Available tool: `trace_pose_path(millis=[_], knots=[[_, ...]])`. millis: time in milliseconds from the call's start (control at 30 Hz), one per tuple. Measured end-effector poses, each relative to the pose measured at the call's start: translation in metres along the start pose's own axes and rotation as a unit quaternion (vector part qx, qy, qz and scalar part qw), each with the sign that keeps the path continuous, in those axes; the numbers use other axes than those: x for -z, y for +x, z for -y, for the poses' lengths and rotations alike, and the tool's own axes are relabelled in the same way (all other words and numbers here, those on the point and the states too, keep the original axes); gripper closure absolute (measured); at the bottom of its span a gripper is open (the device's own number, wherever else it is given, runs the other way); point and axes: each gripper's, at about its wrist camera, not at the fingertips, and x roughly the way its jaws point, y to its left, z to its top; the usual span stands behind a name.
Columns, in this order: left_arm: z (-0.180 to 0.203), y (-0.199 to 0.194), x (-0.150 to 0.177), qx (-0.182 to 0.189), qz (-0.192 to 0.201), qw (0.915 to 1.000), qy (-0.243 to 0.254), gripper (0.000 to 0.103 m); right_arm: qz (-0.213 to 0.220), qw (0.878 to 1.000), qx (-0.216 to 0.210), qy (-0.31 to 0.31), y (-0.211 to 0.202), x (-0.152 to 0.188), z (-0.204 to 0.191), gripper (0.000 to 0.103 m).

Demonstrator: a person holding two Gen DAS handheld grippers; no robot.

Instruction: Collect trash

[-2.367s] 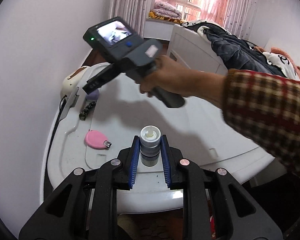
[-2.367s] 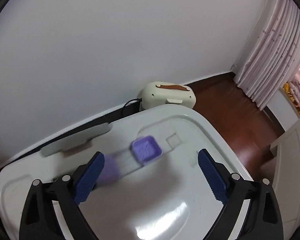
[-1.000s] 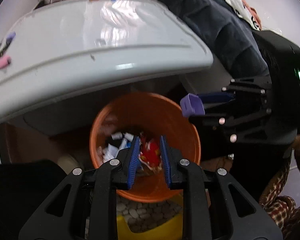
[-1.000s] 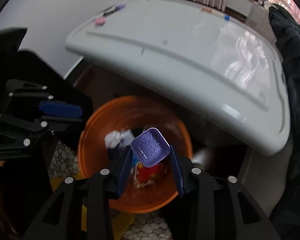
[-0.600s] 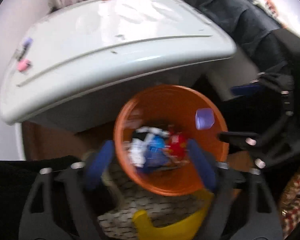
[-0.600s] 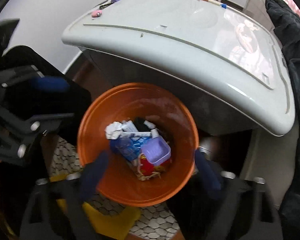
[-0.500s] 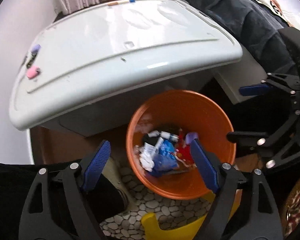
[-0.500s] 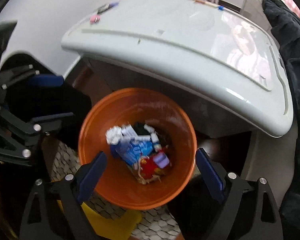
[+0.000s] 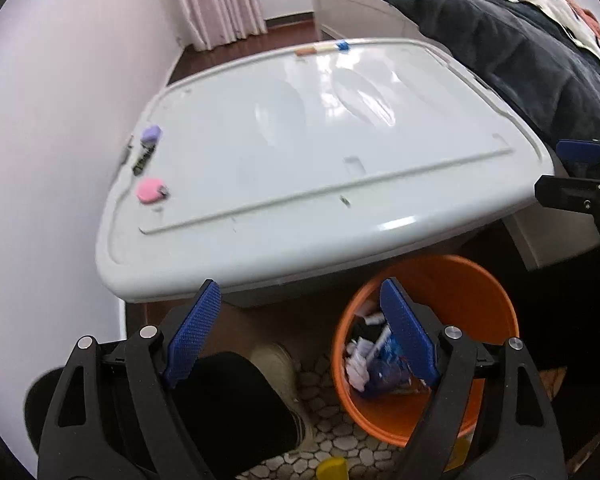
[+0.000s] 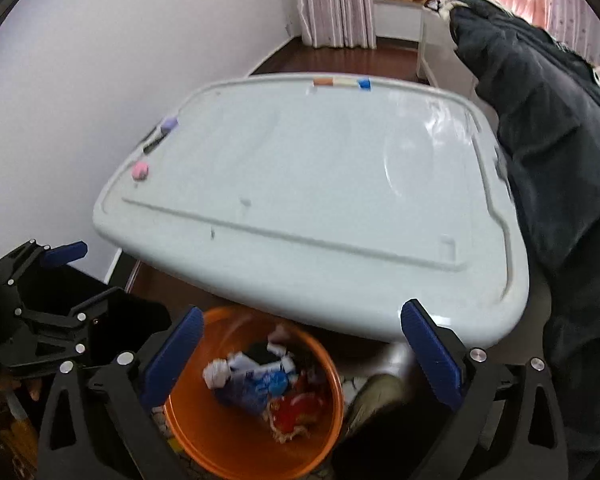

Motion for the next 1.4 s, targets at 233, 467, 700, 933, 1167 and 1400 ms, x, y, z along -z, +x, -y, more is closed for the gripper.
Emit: trace_pose_path(millis=[233,467,700,933,1167,1400], knots=[[-0.016,-0.004,-0.03,-0.021,0.024,0.9993,-0.021,0.023,0.016,0.999,-0.013,-0.025,0.013,-0.026,-0.019,0.006],[-0.028,-0.003,-0.05,-0.029,0.036,0.9984,-0.034,0.023,0.019,0.999,-0.023,-0.039,0.023,-0.043,-0.028,0.006],[-0.03,0.003,-0.062,-0.037,0.041,0.998,-0.032,0.023,0.024,0.999,-0.025,-0.038,0.026,-0.059,-0.025,0.006],[-0.029,0.01,-0.083,-0.039,0.063,0.9968,-0.031,0.015,0.056,0.997,-0.021,-0.05,0.022,-0.091,-0.022,0.006],[-0.025,0.01,-0.135,-0.127,0.154,0.9799,-0.011,0.01,0.12,0.993,-0.021,-0.007,0.022,-0.139,0.014,0.006],[-0.018,0.011,-0.188,-0.132,0.25,0.9583,-0.042,0.009,0.132,0.988,0.034,0.066,0.031,-0.141,0.058,0.005]])
